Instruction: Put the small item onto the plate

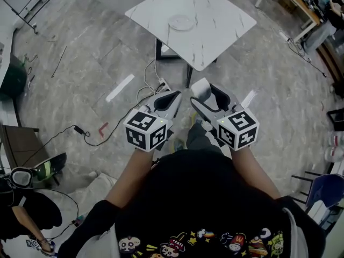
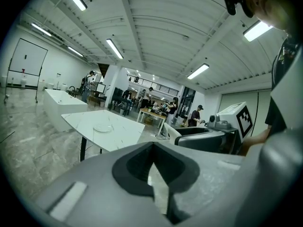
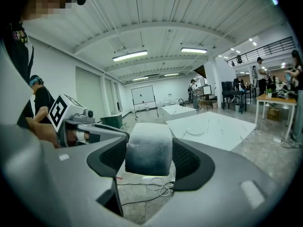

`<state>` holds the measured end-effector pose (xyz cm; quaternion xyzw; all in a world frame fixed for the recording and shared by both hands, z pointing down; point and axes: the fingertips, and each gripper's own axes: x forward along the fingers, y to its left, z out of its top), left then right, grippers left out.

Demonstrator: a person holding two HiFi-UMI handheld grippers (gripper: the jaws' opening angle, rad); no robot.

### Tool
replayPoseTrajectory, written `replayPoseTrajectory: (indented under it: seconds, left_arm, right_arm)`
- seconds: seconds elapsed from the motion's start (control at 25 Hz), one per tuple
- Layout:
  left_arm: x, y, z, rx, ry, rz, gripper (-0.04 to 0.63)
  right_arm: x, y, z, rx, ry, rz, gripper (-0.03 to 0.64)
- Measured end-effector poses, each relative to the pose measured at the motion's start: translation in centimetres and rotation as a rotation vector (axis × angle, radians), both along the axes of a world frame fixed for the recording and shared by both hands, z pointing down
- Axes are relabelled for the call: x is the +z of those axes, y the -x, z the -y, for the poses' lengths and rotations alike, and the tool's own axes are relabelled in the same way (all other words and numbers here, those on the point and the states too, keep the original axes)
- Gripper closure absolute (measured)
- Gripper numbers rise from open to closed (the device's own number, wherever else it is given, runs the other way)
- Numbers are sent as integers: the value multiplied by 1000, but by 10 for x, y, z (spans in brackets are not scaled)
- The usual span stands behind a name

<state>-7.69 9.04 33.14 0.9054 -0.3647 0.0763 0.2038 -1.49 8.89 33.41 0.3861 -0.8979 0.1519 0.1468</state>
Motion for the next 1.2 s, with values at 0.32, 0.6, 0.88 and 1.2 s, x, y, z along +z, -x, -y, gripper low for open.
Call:
replayPoseTrajectory:
  seconds: [0.32,0.6,0.88,1.2]
  left_arm:
    - [12,-5,1,-6,33,15,595]
    - [27,-10,20,-15,68,36,595]
    - [40,-25,55,-11,98,59,595]
    - [58,-44,121,-29,153,84,595]
  right_arm:
    - [6,-11,14,15,6,5,288]
    - [19,-21,40,22,28,14,288]
    - [32,-31,77,14,51,22,288]
    - [54,-43,148,-15,93,27,288]
